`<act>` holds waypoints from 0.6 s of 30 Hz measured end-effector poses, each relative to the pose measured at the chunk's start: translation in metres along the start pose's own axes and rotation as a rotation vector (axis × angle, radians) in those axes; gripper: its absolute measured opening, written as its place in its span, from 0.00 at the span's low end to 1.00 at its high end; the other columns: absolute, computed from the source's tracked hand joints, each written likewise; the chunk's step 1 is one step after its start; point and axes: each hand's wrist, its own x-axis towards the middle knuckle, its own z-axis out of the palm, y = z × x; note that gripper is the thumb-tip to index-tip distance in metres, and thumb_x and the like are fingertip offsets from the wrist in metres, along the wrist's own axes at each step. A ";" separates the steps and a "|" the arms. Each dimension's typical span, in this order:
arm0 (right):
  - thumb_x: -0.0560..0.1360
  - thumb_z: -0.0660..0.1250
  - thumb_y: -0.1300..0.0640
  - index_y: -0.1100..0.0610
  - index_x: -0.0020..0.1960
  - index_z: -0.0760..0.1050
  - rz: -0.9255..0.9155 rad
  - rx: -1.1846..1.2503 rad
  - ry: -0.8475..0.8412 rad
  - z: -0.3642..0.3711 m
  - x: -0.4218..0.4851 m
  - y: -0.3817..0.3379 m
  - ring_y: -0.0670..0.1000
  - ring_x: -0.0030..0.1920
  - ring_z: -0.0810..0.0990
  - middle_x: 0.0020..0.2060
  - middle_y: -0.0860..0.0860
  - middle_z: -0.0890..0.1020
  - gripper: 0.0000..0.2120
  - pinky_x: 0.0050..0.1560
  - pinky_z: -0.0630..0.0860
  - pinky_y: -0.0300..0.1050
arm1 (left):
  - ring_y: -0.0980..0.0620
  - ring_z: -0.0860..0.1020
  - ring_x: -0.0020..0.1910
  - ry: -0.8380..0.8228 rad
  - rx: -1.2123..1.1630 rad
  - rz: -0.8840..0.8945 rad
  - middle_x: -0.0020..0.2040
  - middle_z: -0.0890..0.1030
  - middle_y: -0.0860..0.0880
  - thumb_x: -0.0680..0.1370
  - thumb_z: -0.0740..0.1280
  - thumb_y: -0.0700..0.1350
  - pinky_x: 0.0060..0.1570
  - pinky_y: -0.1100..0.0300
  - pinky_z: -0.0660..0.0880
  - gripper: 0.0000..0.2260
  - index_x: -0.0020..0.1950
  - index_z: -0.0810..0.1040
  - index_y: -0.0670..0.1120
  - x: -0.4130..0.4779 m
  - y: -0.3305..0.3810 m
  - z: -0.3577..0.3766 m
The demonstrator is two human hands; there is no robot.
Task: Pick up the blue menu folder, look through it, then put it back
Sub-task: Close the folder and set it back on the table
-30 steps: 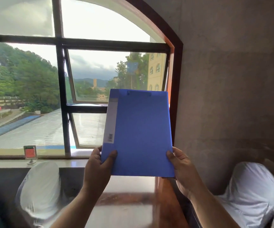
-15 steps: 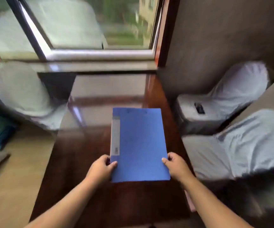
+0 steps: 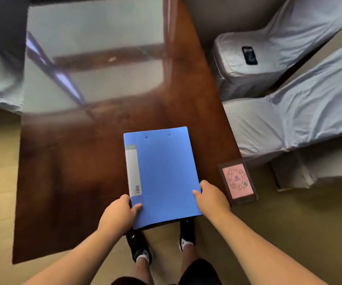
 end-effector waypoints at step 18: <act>0.84 0.66 0.48 0.55 0.69 0.67 -0.216 -0.106 0.042 0.025 -0.018 0.020 0.59 0.60 0.76 0.63 0.57 0.76 0.18 0.59 0.80 0.54 | 0.51 0.82 0.41 -0.020 0.184 0.230 0.45 0.83 0.52 0.81 0.60 0.64 0.43 0.51 0.83 0.18 0.49 0.74 0.50 0.016 0.068 0.034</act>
